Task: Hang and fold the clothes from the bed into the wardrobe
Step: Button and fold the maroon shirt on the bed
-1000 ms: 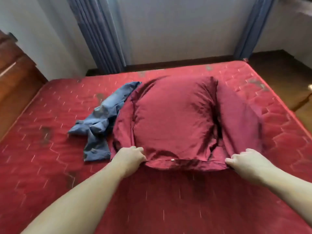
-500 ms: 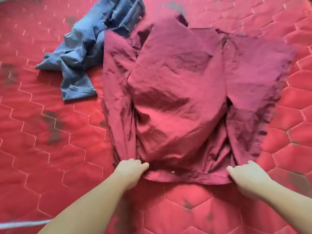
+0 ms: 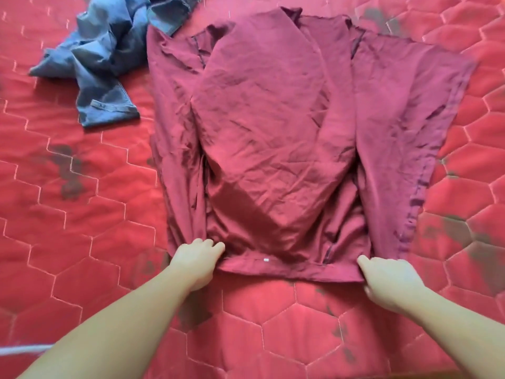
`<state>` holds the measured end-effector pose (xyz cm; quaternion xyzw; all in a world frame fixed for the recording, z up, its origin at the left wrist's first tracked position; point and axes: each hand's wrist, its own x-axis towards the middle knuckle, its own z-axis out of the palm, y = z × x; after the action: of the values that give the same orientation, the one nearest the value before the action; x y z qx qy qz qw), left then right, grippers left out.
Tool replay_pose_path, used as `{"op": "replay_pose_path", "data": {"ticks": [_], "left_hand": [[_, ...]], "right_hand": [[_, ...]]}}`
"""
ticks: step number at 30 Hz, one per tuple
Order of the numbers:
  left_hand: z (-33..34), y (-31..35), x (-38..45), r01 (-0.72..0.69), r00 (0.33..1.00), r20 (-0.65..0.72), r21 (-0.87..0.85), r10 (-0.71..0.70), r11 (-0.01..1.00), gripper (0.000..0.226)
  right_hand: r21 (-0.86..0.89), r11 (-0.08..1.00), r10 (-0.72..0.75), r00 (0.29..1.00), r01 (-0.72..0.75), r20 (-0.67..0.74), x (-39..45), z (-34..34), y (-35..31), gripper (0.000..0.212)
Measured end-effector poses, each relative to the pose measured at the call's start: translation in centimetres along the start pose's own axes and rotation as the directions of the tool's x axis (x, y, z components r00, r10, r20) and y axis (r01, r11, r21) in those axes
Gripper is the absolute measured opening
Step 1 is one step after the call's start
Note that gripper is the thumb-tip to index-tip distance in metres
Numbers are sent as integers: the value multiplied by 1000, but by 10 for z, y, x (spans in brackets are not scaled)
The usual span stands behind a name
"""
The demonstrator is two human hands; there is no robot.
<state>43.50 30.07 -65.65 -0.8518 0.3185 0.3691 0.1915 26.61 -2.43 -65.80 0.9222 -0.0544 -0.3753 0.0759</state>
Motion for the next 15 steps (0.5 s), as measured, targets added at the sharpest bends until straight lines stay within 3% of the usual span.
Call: {"op": "replay_pose_path", "data": {"ticks": [3,6,9,12,13,15], "left_hand": [[6,9,-8,22,998,56,19,-23,1000,44],[-7,21,-9,8,990,143,102,-23,995,61],[-30,47,-3,-15,999,49,118,10,993,55],[-54,94,8,-110,981,-170,-69,97,992,36],[-60,113,14,-168,968,-217,-178,128,969,30],[-71,152,23,-298,942,-266,-376,206,877,23]], "right_hand": [[84,995,51,998,-49,-21,-10,10,-3,40],[153,987,42,999,-45,26,-19,13,1,38],[367,929,-14,990,-40,143,-27,16,9,38],[710,686,91,987,-160,135,-30,18,18,36],[782,586,217,971,-211,99,-31,20,20,32],[852,421,489,869,-312,77,-27,25,24,20]]}}
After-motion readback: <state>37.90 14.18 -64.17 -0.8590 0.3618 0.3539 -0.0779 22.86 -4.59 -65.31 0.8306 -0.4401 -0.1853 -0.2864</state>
